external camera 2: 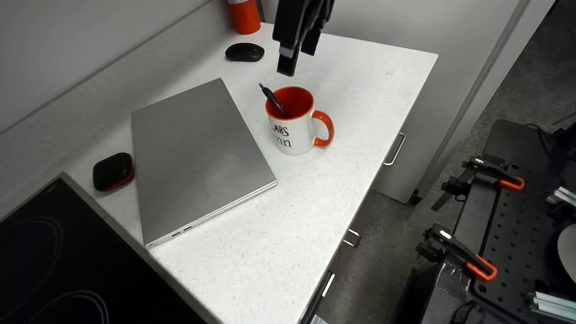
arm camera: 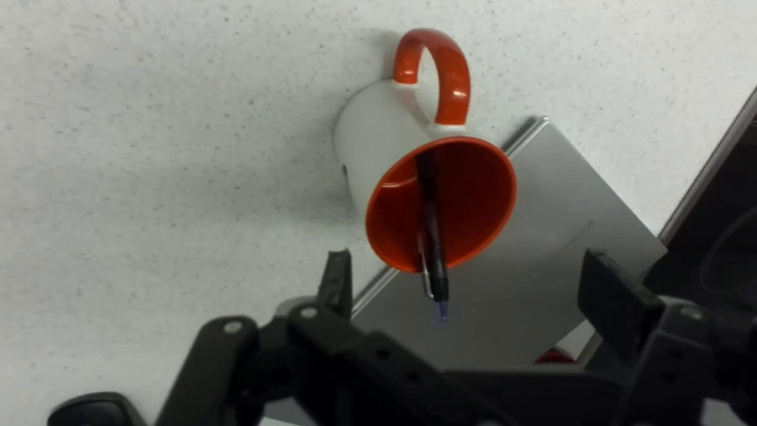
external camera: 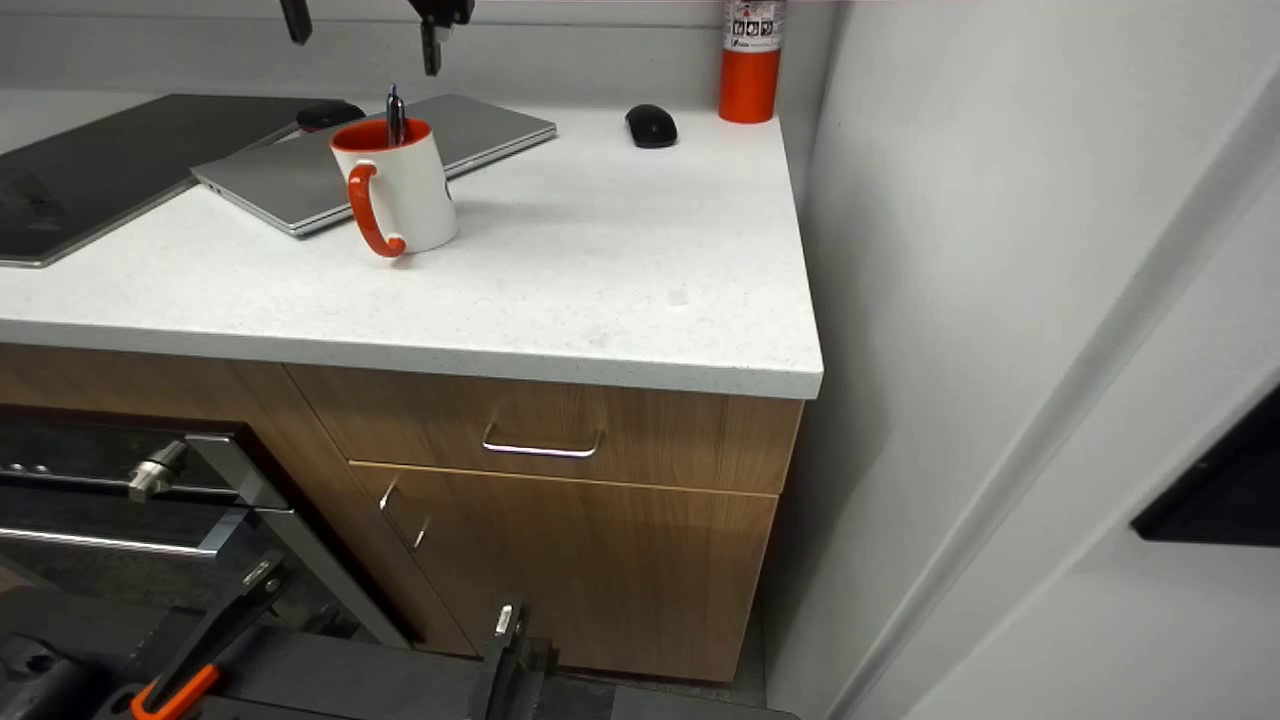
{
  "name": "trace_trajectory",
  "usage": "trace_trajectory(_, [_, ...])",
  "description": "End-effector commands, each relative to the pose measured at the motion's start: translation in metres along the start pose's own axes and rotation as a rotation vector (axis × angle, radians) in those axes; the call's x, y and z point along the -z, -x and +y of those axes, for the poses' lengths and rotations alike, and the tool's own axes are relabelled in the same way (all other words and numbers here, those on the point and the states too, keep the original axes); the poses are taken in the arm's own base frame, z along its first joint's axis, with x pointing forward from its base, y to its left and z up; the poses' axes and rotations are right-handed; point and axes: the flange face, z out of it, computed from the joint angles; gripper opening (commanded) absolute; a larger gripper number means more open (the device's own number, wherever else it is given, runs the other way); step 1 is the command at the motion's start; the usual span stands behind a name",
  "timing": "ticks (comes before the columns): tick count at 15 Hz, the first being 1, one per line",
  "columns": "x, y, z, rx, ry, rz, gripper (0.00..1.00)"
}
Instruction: Pick the marker from the cup and put it on the table
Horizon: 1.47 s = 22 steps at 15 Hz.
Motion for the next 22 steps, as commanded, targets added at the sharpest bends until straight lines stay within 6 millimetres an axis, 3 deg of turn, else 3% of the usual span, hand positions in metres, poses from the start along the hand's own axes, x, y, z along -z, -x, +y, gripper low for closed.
trace_trajectory(1, [-0.003,-0.002,-0.003,0.003,-0.018,0.001,1.00])
trace_trajectory(13, [-0.014,-0.008,-0.011,0.025,-0.014,0.031,1.00])
trace_trajectory(22, [-0.058,-0.026,-0.014,0.031,0.093,0.167,1.00])
